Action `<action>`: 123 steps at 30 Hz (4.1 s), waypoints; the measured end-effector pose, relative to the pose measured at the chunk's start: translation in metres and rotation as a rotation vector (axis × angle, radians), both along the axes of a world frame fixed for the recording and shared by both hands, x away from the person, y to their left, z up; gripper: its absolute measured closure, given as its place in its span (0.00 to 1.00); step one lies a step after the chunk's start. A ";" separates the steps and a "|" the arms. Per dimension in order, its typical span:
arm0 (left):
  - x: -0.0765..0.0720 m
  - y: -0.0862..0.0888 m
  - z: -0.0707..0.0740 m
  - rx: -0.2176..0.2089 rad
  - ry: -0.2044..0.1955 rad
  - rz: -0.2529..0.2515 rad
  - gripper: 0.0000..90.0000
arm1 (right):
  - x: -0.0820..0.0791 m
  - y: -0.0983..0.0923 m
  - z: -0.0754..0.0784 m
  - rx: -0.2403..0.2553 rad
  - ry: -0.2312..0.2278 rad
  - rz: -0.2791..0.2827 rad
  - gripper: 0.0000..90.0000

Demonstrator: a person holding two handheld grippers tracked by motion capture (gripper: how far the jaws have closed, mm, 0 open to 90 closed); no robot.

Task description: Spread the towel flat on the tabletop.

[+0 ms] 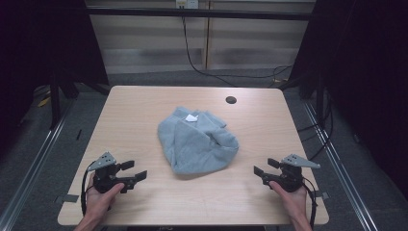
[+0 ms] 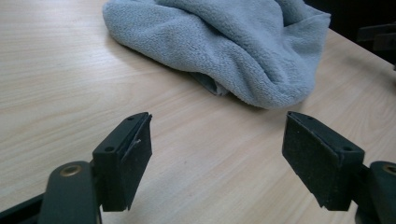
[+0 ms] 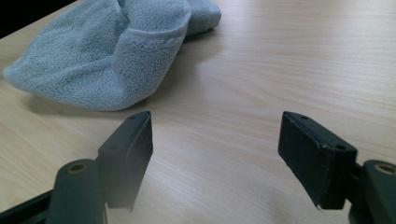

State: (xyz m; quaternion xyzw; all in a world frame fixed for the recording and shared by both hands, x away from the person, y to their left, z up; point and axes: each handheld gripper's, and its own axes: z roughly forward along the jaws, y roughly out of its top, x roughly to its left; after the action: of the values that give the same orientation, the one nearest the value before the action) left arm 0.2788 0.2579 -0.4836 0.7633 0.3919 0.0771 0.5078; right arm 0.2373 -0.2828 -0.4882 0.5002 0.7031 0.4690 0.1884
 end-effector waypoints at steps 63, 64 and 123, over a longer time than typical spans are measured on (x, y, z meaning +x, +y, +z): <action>0.034 -0.093 -0.020 0.200 0.034 -0.279 0.67 | 0.068 0.118 -0.016 -0.171 0.137 0.381 0.82; 0.028 -0.091 -0.020 0.193 0.041 -0.295 0.67 | 0.063 0.118 -0.016 -0.168 0.140 0.390 0.82; 0.020 -0.090 -0.012 0.221 0.053 -0.335 0.53 | 0.060 0.075 0.034 -0.143 0.032 0.143 0.96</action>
State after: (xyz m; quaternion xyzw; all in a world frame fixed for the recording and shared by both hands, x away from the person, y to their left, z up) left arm 0.2990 0.1679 -0.4959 0.8707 0.2621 0.0141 0.4159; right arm 0.2978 -0.2081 -0.4540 0.4414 0.7716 0.4218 0.1786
